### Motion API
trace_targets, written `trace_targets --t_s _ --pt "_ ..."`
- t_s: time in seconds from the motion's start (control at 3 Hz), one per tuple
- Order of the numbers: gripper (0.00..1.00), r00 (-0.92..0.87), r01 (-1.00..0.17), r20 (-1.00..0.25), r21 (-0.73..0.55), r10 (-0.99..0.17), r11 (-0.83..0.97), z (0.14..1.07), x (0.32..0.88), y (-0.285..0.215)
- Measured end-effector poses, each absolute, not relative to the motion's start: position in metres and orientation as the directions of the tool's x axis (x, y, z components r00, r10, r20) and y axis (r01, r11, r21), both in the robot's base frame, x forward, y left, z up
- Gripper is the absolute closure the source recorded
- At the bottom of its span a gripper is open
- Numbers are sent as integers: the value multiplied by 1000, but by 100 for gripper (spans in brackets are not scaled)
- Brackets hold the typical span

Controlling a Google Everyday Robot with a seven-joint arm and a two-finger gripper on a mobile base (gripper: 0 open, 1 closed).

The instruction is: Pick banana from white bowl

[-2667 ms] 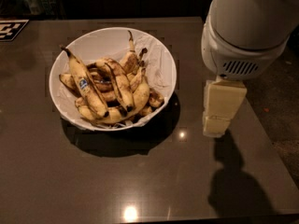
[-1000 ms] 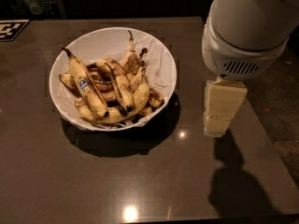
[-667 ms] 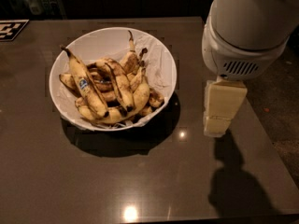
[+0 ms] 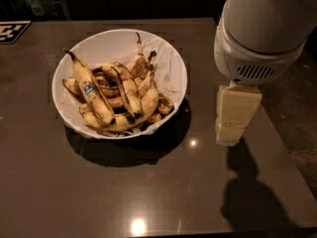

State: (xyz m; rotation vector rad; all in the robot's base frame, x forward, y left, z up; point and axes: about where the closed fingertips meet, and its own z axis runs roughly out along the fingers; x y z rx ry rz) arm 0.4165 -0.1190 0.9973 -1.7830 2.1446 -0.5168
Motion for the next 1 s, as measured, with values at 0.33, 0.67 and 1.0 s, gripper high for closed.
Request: trace_targets --t_s 0.33,0.67,1.0 --pt "0 -182 -874 -3 -458 -983 163 997 417 -119" --pt "0 -163 -876 -29 -455 -986 158 1007 435 -98" --pt "0 -99 -849 -48 -516 -994 109 1038 449 -71"
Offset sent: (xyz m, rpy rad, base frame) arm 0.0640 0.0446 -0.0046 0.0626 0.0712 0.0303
